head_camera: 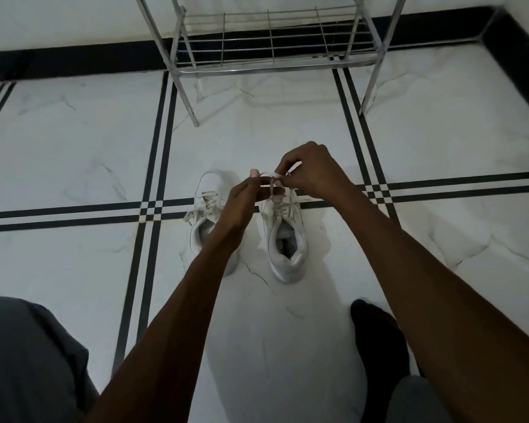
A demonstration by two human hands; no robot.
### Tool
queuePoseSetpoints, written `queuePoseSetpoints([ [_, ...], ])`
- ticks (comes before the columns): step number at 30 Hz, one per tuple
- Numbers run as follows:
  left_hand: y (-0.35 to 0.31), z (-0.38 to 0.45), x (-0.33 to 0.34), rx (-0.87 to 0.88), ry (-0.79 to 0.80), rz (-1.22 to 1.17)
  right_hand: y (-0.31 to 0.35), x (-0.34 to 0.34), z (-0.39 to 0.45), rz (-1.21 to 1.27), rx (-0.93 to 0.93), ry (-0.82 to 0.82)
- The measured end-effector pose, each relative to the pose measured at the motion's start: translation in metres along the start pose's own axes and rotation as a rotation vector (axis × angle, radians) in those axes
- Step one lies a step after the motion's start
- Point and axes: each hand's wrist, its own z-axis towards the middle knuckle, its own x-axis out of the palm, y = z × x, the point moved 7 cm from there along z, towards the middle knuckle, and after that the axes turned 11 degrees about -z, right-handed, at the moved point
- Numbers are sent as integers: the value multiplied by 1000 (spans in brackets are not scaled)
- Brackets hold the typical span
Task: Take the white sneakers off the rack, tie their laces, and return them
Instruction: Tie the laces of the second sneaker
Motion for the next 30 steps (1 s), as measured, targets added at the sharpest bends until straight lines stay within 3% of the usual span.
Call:
queuePoseSetpoints([
  [5,9,9,-10,103,-51,258,-14,0,-4,360,87,1],
  [10,-2,9,-35,236,-265,564,-30,10,-12,619,253,57],
  [15,-12,-2,-69,138,-379,297,-58,22,-16,757,503,85],
  [18,-14,-16,-98,108,-567,559,-111,31,-31,561,794,20],
  [21,-2,-29,-115,5,-671,839,-149,30,-50,175,871,-6],
  [24,9,-30,-113,-13,-683,886,-149,40,-60,149,856,-8],
  [27,6,-28,-95,163,-678,898,-137,41,-55,135,777,-10],
  [30,-1,-18,-56,334,-469,859,-117,33,-39,44,534,-64],
])
